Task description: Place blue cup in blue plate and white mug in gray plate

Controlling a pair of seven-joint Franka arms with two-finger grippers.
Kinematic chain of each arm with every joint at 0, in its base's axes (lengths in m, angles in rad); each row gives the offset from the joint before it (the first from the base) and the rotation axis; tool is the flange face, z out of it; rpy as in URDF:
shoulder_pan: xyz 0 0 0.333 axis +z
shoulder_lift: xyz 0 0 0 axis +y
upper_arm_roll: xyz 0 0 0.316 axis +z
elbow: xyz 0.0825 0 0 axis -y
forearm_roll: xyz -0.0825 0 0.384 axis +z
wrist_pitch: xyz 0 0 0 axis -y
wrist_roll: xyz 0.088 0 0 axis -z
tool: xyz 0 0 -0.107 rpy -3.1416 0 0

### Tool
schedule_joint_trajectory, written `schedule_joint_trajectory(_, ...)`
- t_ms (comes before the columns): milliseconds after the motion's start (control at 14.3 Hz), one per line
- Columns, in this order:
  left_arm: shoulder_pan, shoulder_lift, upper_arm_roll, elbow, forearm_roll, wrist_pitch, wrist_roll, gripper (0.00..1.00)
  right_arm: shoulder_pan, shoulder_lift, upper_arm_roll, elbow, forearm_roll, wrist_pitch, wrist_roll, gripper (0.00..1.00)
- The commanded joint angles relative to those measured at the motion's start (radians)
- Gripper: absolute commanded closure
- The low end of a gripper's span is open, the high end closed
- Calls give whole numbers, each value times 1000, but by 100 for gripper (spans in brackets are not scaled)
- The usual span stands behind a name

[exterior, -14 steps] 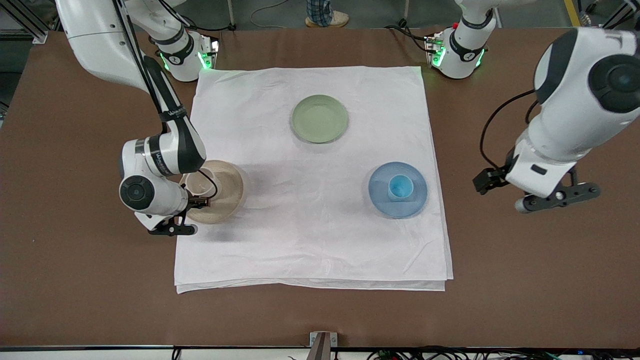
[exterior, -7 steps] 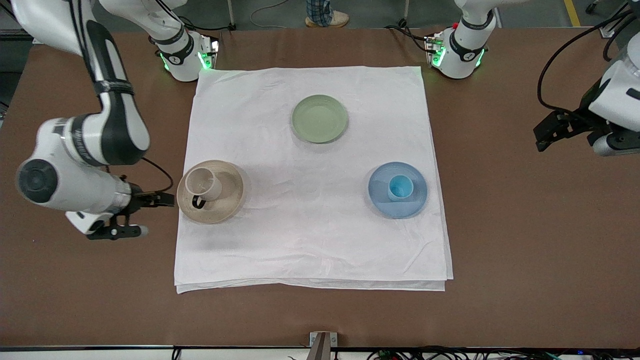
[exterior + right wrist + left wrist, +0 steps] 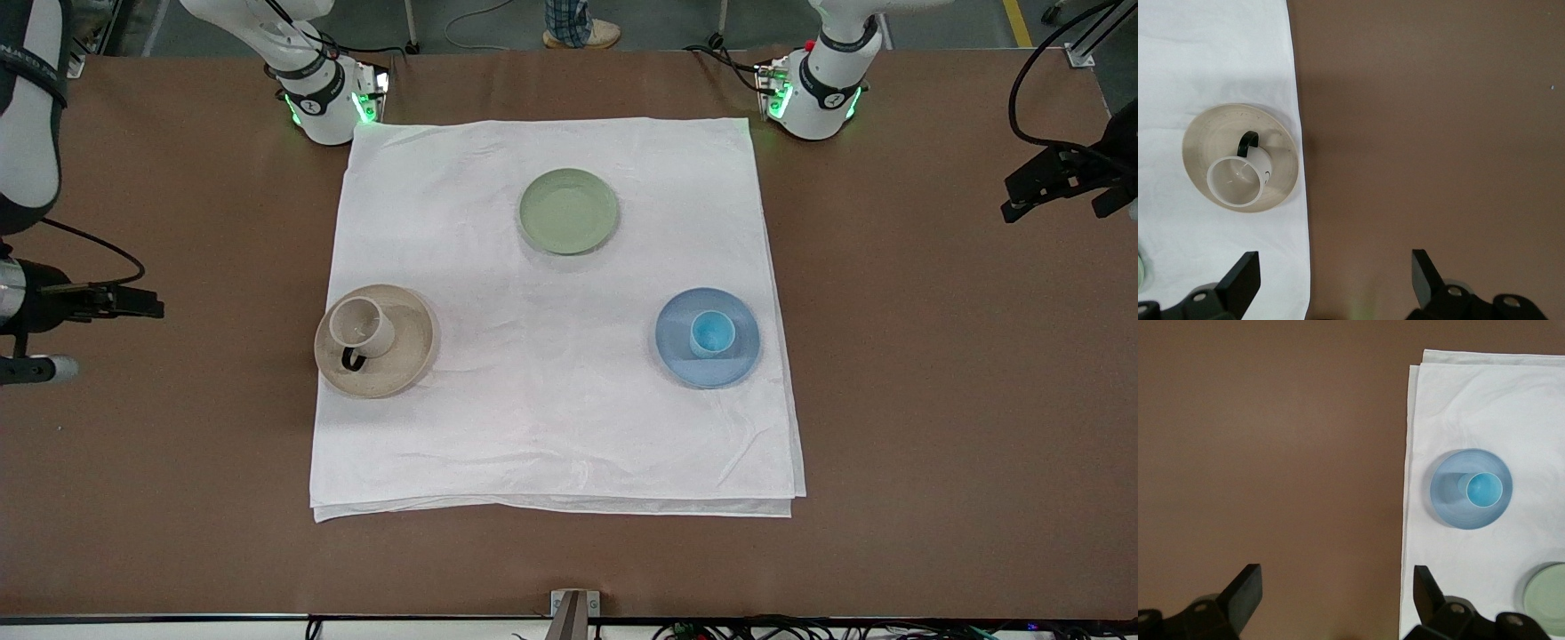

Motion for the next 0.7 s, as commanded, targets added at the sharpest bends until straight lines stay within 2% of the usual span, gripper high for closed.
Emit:
schedule_joint_trajectory(0, -16, -43, 7, -51, -16, 0, -1, 0, -24, 11, 15, 32, -40, -22, 2, 0)
schedule_joint_trajectory(350, -10, -45, 7, -58, -18, 0, 2, 0, -56, -72, 22, -17, 1, -108, -4, 0)
schedule_joint_trajectory(490, -12, -45, 7, -65, -16, 0, 3, 0, -62, -165, 21, -135, 19, -67, -8, 0)
schedule_joint_trajectory(630, -13, -43, 7, -71, -16, 0, 3, 0, -64, -317, 25, -317, 16, 42, -11, 0)
